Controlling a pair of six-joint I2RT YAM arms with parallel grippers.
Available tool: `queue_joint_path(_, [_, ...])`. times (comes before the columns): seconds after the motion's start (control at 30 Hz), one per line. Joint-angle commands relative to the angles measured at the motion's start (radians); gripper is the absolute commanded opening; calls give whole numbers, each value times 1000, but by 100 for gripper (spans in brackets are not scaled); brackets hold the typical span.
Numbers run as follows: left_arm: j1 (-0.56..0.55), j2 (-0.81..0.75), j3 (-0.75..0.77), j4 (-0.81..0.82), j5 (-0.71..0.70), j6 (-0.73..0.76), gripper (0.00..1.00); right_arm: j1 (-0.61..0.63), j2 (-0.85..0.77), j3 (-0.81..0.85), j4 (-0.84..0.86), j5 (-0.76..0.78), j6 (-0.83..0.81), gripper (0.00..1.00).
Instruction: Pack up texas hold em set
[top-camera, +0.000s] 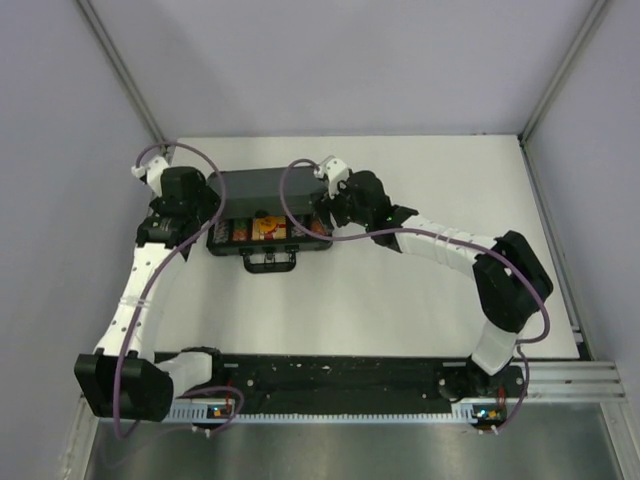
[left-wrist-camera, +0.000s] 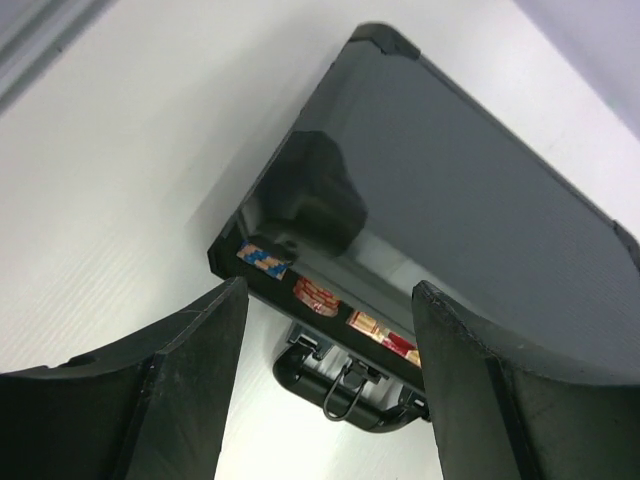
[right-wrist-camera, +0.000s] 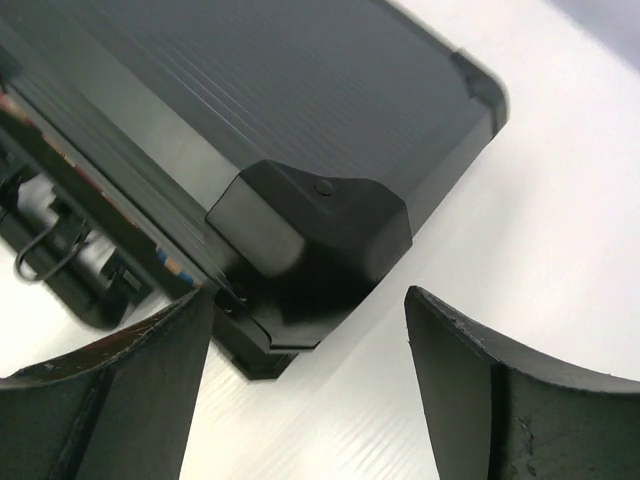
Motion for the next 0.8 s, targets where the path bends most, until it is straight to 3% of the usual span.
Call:
queue_joint_path(0.0, [8, 39, -30, 76, 81, 12, 72, 7, -90, -16, -73, -139, 38, 75])
queue_joint_path(0.17, [17, 93, -25, 149, 158, 39, 72, 98, -104, -10, -163, -116, -2, 61])
queue_joint_path(0.3, [45, 162, -13, 204, 233, 69, 70, 171, -75, 19, -171, -99, -26, 56])
queue_joint_path(0.43, [103, 249, -2, 231, 359, 87, 64, 234, -17, 42, -146, -98, -39, 50])
queue_joint_path(0.63, [172, 396, 1, 243, 665, 156, 49, 320, 127, 174, -136, -12, -36, 30])
queue_joint_path(0.77, [188, 440, -49, 250, 698, 164, 37, 359, 193, 226, -166, 68, -74, 26])
